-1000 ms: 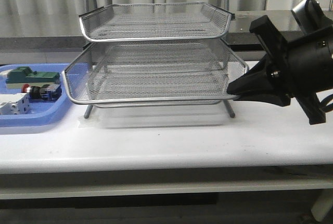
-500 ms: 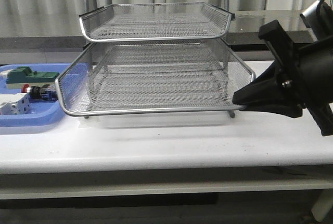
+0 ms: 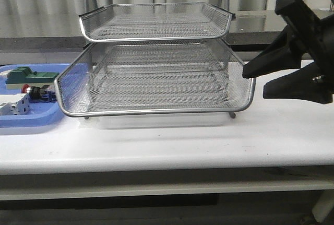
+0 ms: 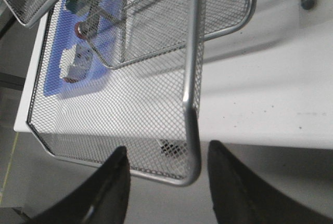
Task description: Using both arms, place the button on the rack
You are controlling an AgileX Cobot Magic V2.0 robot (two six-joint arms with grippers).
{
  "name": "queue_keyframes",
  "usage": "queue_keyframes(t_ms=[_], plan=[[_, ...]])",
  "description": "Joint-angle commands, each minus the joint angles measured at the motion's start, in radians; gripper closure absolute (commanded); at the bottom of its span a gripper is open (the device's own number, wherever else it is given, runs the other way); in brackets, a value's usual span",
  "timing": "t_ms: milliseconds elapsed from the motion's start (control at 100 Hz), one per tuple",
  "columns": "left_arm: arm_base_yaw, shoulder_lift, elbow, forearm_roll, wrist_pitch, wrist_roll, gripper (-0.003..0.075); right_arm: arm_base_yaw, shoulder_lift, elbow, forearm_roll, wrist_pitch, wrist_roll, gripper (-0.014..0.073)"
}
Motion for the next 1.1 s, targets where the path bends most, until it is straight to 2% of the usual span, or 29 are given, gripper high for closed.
queue_keyframes(t_ms=[0,290,410,630,750,890,1090], plan=[[0.004,-0.032,0.047,-0.002,-0.078,-0.009,0.0716,-0.004,-0.076,-0.015,-0.106,0.012,0.090,0.0221],[0.004,-0.032,0.047,-0.002,-0.078,-0.009,0.0716,-0.005,-0.324,-0.019,-0.582,-0.045,0.416,0.0225],[0.004,-0.032,0.047,-0.002,-0.078,-0.009,0.0716,-0.006,-0.441,-0.048,-0.811,-0.040,0.593,0.0265],[0.004,-0.032,0.047,-0.002,-0.078,-0.009,0.0716,-0.006,-0.615,-0.136,-1.243,0.071,0.956,0.0275],[0.004,-0.032,0.047,-0.002,-0.078,-0.009,0.0716,-0.006,-0.689,-0.166,-1.460,0.150,1.103,0.0275],[0.004,-0.032,0.047,-0.002,-0.078,-0.009,0.0716,-0.006,-0.768,-0.167,-1.612,0.200,1.191,0.0275],[0.004,-0.032,0.047,-0.002,-0.078,-0.009,0.0716,-0.006,-0.845,-0.167,-1.692,0.275,1.206,0.0275]])
